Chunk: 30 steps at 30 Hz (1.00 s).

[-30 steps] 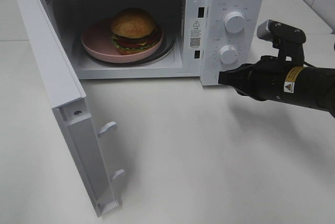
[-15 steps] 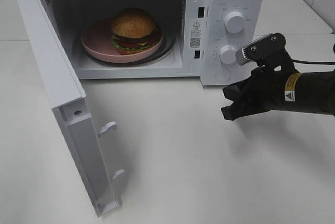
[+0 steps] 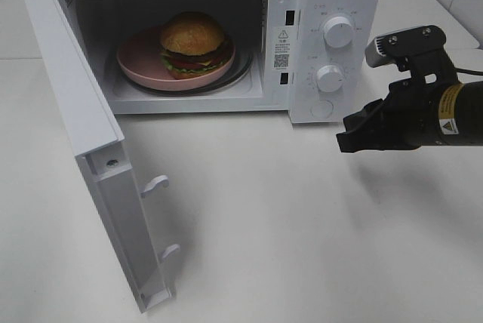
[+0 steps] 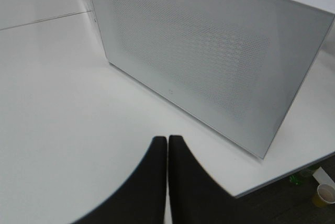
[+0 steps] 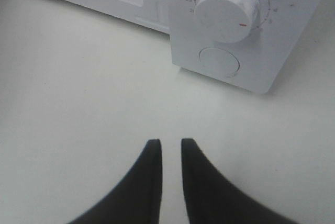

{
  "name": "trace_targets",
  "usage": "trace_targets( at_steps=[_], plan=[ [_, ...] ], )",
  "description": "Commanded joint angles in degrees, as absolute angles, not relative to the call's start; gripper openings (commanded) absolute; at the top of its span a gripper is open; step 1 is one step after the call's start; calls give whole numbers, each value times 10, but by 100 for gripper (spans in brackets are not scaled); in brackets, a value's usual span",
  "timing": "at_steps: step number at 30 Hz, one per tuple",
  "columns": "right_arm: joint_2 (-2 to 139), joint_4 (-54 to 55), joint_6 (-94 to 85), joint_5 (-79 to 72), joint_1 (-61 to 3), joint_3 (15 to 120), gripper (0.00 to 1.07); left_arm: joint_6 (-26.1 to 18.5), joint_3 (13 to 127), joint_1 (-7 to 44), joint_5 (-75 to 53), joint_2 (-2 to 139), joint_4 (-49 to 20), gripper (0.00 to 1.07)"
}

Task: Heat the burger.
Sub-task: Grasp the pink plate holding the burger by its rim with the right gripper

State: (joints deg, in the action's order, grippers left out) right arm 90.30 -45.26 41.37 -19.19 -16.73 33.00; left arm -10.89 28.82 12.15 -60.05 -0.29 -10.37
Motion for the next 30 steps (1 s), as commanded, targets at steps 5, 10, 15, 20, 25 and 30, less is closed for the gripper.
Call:
trace_targets(
  at_steps=[5, 10, 15, 20, 25, 30],
  plan=[
    [879, -564, 544, -122, -166, 334, 13, -107, 286, 121, -595, -13, -109, 0],
    [877, -596, 582, -77, -166, 334, 14, -107, 286, 121, -595, -13, -109, 0],
    [877, -590, 582, -15, -166, 334, 15, -107, 286, 121, -595, -13, -109, 0],
    [877, -596, 566, 0, -166, 336, 16, -107, 286, 121, -595, -13, -109, 0],
    [877, -546, 569, 77, -166, 358, 18, -107, 286, 121, -595, -13, -109, 0],
    [877, -392, 479, 114, -166, 370, 20, -107, 286, 121, -595, -13, -109, 0]
  ],
)
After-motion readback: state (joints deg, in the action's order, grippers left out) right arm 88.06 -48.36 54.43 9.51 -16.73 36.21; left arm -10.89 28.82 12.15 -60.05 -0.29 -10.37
